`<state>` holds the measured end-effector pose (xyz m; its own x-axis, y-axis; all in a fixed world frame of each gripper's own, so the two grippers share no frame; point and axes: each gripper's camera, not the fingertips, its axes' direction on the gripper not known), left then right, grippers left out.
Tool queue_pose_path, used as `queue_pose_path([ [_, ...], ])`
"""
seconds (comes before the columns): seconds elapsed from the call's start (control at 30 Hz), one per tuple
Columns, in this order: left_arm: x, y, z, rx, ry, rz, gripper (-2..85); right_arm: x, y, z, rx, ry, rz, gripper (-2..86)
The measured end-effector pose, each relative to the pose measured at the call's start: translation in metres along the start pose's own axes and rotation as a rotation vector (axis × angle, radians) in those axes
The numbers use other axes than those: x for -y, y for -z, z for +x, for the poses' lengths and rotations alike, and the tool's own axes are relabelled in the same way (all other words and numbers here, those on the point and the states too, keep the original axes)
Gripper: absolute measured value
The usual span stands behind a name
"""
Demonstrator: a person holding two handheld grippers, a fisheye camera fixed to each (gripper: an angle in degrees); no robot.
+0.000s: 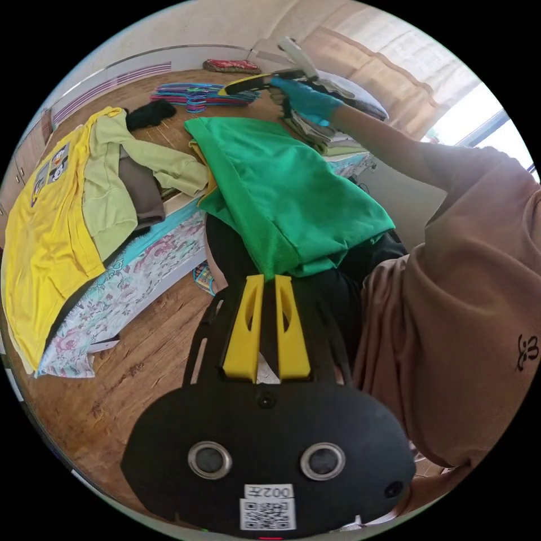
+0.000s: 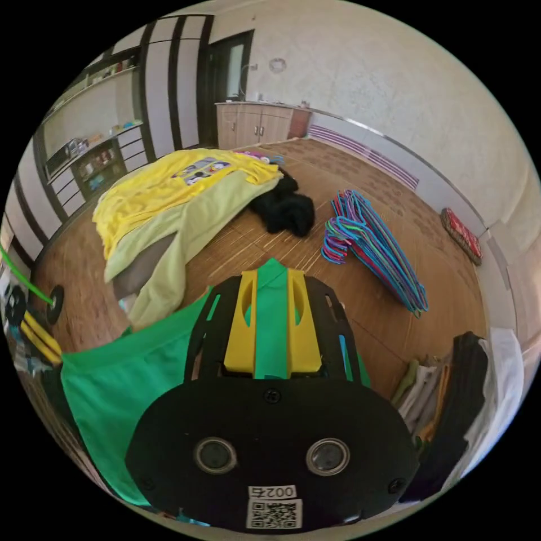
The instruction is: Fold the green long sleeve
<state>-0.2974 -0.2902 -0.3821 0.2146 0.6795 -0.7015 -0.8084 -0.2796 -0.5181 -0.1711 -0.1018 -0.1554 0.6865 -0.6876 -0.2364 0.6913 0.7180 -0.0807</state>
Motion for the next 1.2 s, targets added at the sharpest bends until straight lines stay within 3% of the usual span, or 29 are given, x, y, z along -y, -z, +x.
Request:
queue_pose_path([
  [0.27, 0.001, 0.022, 0.053, 0.110, -0.105, 0.065, 2.9, -0.174, 0.170, -0.054, 0.158, -0.009, -0.009, 9.6],
  [0.57, 0.025, 0.033, 0.124, 0.137, -0.277, 0.111, 7.0, -0.339, 0.259, -0.119, 0.297, -0.201, -0.105, 13.6],
  [0.83, 0.024, 0.015, 0.166, 0.183, -0.426, -0.043, 11.8, -0.406, 0.289, -0.151, 0.285, -0.341, -0.059, 8.7],
  [0.97, 0.015, 0.013, 0.176, 0.260, -0.388, -0.063, 11.0, -0.425, 0.307, -0.160, 0.275, -0.337, -0.071, 0.7],
  [1.2, 0.009, 0.031, 0.189, 0.273, -0.291, -0.030, 8.6, -0.450, 0.354, -0.182, 0.107, -0.244, -0.096, -0.9],
])
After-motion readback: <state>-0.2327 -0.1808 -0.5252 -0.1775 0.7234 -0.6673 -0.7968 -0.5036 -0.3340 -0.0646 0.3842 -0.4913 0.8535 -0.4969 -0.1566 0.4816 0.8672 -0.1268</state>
